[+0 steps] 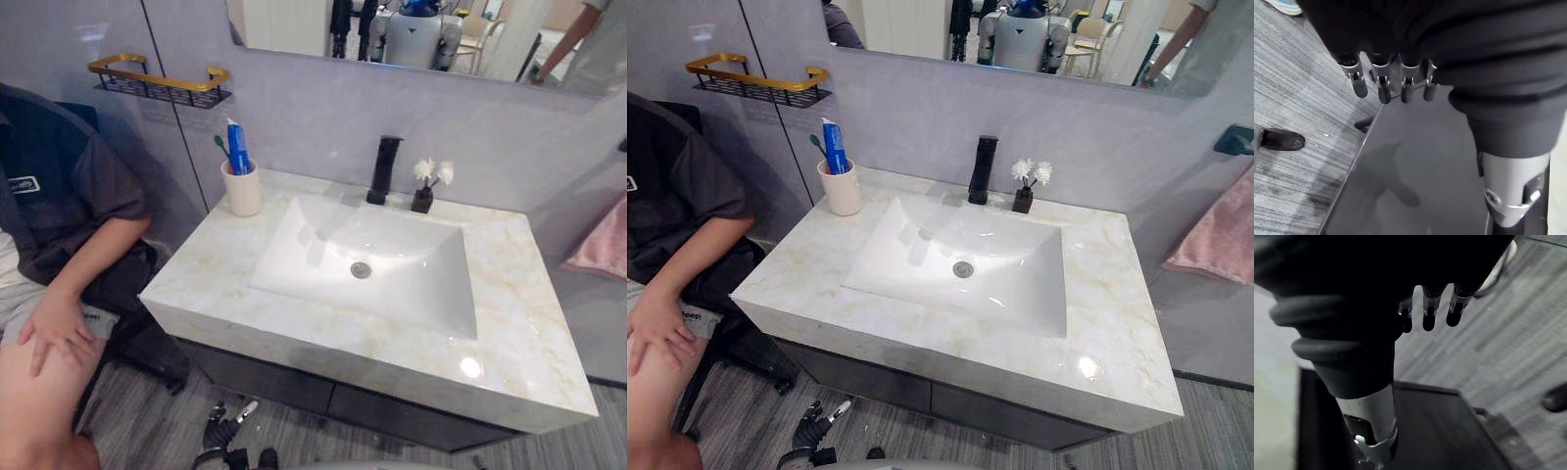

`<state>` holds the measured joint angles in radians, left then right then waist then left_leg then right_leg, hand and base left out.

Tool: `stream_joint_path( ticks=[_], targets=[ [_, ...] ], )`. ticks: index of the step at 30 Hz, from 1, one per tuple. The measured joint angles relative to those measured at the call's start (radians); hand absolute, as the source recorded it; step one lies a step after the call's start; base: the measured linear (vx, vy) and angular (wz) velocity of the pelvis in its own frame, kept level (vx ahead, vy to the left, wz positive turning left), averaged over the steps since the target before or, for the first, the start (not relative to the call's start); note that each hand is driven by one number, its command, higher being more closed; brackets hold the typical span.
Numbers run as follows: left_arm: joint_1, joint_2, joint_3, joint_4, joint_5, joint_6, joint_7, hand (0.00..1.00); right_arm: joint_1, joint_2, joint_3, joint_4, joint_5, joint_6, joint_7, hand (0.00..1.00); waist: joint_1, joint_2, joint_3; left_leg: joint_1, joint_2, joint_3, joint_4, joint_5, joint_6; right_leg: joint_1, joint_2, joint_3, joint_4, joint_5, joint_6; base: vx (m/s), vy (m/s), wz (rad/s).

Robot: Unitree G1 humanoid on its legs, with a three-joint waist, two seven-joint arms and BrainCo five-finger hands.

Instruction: Organize washtable

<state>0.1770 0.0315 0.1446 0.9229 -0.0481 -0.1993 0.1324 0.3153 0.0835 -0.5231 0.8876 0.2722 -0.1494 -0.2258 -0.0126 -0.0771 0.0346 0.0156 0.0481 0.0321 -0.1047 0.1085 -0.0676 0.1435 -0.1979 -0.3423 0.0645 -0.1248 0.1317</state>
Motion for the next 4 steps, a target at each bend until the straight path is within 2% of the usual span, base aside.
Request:
stream_joint_path(
  ticks=[4],
  targets=[
    [-0.005,0.016,-0.034,0.005,0.002,-0.001,-0.002,0.00,-0.005,-0.004,0.055,0.089,-0.056,0.029,0.077,0.00,-0.001,-0.002,0.014,0.000,-0.010,-0.027,0.000,0.003,-0.003,0.018,-0.006,-0.025,-0.001,-0.003,0.015,0.05,-0.025,0.22]
  ],
)
